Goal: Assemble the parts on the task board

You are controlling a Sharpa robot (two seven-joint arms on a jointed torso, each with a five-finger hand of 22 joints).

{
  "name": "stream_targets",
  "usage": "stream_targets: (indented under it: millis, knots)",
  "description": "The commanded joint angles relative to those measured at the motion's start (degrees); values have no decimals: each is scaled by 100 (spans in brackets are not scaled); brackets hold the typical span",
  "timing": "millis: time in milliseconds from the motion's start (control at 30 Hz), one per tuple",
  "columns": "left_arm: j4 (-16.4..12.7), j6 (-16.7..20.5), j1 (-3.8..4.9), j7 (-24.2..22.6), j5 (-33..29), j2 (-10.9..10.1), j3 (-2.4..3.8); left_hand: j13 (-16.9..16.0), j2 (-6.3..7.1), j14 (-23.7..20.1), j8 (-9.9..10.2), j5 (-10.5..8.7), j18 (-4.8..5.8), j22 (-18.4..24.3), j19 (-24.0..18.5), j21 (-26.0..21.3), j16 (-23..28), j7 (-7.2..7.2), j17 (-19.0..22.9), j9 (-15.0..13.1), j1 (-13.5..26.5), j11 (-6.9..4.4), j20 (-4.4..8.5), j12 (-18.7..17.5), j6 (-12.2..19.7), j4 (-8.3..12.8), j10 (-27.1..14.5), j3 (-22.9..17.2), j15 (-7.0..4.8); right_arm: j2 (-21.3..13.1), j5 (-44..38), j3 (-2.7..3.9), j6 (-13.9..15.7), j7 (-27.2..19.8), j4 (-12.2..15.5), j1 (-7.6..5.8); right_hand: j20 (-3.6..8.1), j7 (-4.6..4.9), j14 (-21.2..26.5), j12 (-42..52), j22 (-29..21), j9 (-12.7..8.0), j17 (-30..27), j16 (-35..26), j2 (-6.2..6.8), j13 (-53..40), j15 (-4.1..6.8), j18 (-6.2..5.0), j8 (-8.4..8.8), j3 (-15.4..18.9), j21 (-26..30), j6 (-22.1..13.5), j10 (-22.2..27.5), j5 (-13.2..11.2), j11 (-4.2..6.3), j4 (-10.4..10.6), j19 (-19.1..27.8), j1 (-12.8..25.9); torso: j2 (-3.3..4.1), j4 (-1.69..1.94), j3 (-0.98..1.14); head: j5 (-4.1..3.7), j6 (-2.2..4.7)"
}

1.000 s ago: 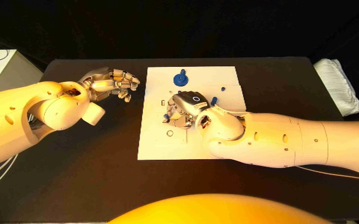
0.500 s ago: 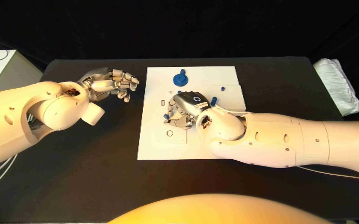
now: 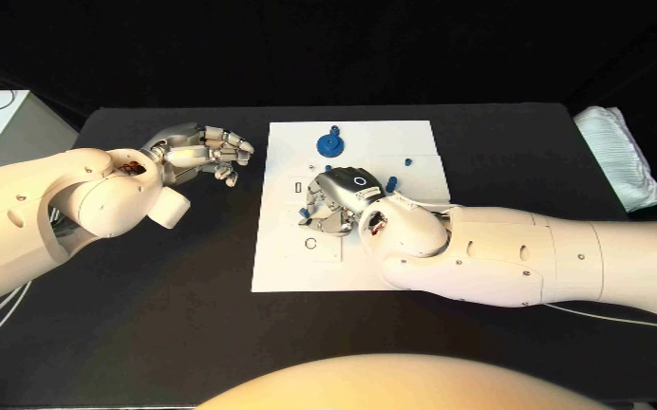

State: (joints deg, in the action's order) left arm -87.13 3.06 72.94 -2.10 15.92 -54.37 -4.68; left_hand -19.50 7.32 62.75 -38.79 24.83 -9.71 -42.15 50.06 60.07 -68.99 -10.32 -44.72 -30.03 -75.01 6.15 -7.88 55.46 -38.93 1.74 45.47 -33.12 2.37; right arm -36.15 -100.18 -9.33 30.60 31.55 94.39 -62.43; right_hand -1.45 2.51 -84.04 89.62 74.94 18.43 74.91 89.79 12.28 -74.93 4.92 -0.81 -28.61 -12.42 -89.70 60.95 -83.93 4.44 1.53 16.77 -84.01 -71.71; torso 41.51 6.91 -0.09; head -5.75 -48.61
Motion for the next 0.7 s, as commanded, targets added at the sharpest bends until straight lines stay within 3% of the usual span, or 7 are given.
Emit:
stream_targets:
  millis: [33, 700]
  knots:
    - [-4, -94, 2, -13, 15, 7, 4, 5, 1, -35, 29, 4, -82, -5, -23, 7, 23, -64, 5, 3, -53, 24, -18, 0, 14, 49, -32, 0, 12, -2, -81, 1, -58, -42, 15, 4, -1, 30, -596, 38, 1506, -5, 1509, 21, -44, -1507, -21, 81, 5, 30, -30, -2, -607, -13, -29, -8, -599, -21, -1, 2, -4, 0, 3]
    - [3, -95, 1, 16, 29, 0, 4, 8, 1, -38, 30, 4, -82, -8, -25, 11, 23, -66, 9, 7, -58, 26, -19, 1, 14, 52, -32, 1, 13, -17, -79, 1, -69, -49, 40, 4, -1, 30, -596, 38, 1506, -8, 1509, 21, -57, -1507, -20, 81, 6, 41, -30, -4, -607, -1, -28, -9, -599, -34, 0, 0, -5, 0, -9]
